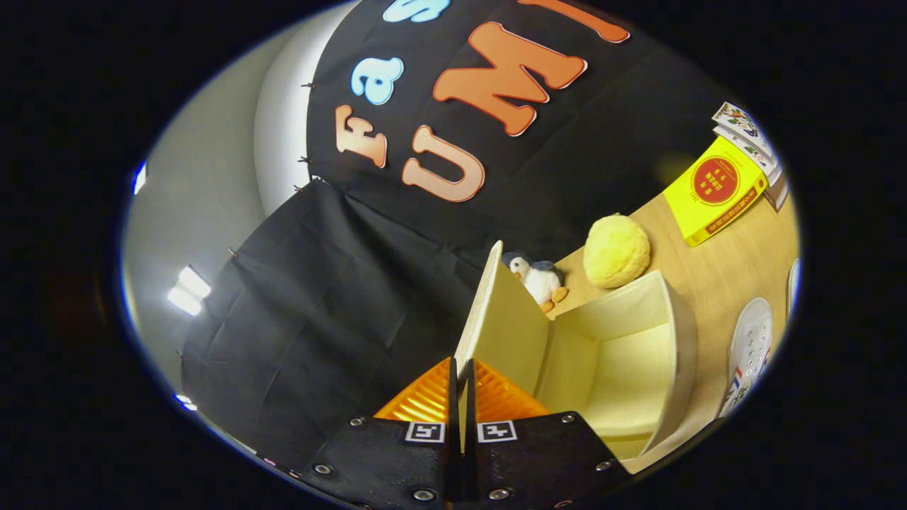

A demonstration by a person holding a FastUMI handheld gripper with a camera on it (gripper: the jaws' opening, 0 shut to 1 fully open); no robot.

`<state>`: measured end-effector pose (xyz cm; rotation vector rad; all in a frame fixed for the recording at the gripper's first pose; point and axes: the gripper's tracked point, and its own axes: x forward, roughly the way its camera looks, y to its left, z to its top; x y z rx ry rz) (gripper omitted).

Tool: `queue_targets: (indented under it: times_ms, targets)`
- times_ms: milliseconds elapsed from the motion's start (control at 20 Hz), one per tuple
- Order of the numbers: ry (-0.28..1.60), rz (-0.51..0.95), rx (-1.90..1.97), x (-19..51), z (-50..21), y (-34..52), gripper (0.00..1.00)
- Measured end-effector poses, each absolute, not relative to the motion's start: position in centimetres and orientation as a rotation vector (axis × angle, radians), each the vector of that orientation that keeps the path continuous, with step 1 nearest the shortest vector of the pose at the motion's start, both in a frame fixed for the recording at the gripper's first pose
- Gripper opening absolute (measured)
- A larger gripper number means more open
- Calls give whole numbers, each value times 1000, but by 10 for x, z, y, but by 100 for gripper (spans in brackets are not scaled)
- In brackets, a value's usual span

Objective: Open the storage box then place both shoes into the box .Put the left shoe in first, then the right shoe, with the right side of both shoes facing outward in a uniform manner.

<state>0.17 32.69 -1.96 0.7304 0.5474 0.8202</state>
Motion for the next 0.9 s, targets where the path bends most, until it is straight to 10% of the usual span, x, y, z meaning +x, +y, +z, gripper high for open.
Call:
queue_targets:
  times_ms: [550,650,800,900]
  targets:
    - [577,826,505,-5,-49,424,23]
    - [580,785,457,-3,-60,426,42]
    - [588,731,380,-1,-77,425,98]
    - [577,698,331,0,-87,414,98]
